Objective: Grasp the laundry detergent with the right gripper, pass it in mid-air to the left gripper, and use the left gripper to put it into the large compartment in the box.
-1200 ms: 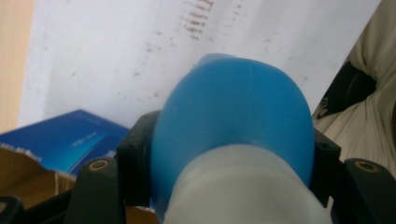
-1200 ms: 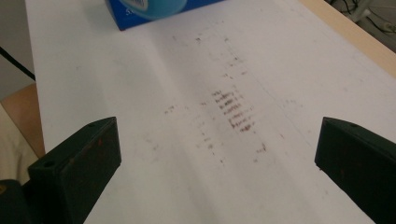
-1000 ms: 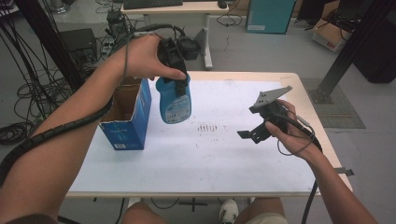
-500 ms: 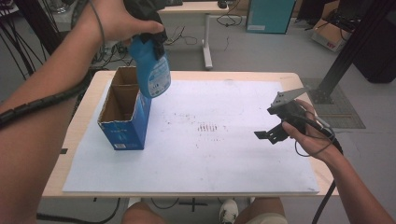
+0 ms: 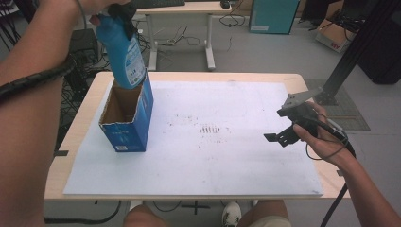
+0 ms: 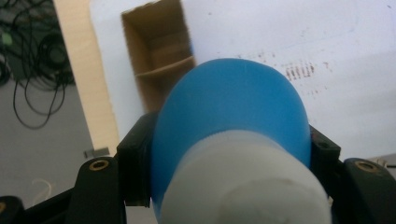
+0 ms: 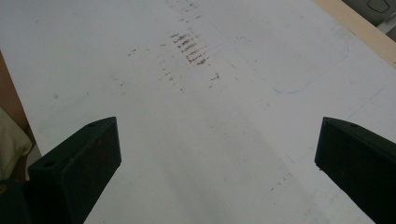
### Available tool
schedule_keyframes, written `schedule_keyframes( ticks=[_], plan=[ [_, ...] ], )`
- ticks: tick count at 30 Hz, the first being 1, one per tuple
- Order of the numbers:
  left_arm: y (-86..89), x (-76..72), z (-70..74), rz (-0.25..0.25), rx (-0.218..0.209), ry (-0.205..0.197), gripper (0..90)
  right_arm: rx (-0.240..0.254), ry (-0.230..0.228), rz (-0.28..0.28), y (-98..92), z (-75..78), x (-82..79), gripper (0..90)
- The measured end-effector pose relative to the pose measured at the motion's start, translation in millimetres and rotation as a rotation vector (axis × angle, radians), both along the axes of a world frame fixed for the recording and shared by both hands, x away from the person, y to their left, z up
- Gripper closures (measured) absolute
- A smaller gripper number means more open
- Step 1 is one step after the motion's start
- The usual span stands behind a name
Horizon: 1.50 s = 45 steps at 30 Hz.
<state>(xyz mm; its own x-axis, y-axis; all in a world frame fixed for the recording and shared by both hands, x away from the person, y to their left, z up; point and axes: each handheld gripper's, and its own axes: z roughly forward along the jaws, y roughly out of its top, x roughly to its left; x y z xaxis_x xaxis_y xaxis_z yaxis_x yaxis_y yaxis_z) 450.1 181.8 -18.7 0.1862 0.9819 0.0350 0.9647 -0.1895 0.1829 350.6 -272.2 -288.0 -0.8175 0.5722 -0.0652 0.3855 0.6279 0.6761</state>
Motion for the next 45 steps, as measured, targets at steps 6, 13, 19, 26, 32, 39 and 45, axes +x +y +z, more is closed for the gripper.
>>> schedule_keyframes(
  ticks=[6, 13, 19, 26, 32, 39, 45],
  plan=[
    [19.1, 4.1, -7.0, 0.094, 0.015, 0.017, 36.5, 0.001, 0.004, -0.006, -2.3, -2.6, 0.0, 0.3],
    [36.8, 4.9, -19.6, 0.125, 0.003, 0.03, 36.5, 0.0, 0.006, -0.007, -3.6, -3.6, 0.0, 0.3],
    [43.1, 5.0, -24.9, 0.129, -0.002, 0.03, 36.5, -0.005, 0.003, 0.002, -1.3, -4.1, 1.3, 0.3],
    [44.5, 5.4, -32.2, 0.136, -0.015, 0.021, 36.5, -0.008, 0.001, 0.004, 2.2, -3.1, 1.1, 0.3],
    [46.2, 6.6, -42.7, 0.13, -0.019, 0.031, 36.5, -0.016, -0.001, 0.005, 1.8, -3.5, 0.7, 0.3],
    [47.1, 8.6, -55.7, 0.128, -0.019, 0.052, 36.5, -0.009, -0.005, 0.001, 2.8, -4.3, -0.1, 0.3],
    [48.2, 9.8, -68.6, 0.129, -0.025, 0.053, 36.5, -0.02, -0.007, 0.008, 2.8, -5.0, 0.4, 0.3]
  ],
)
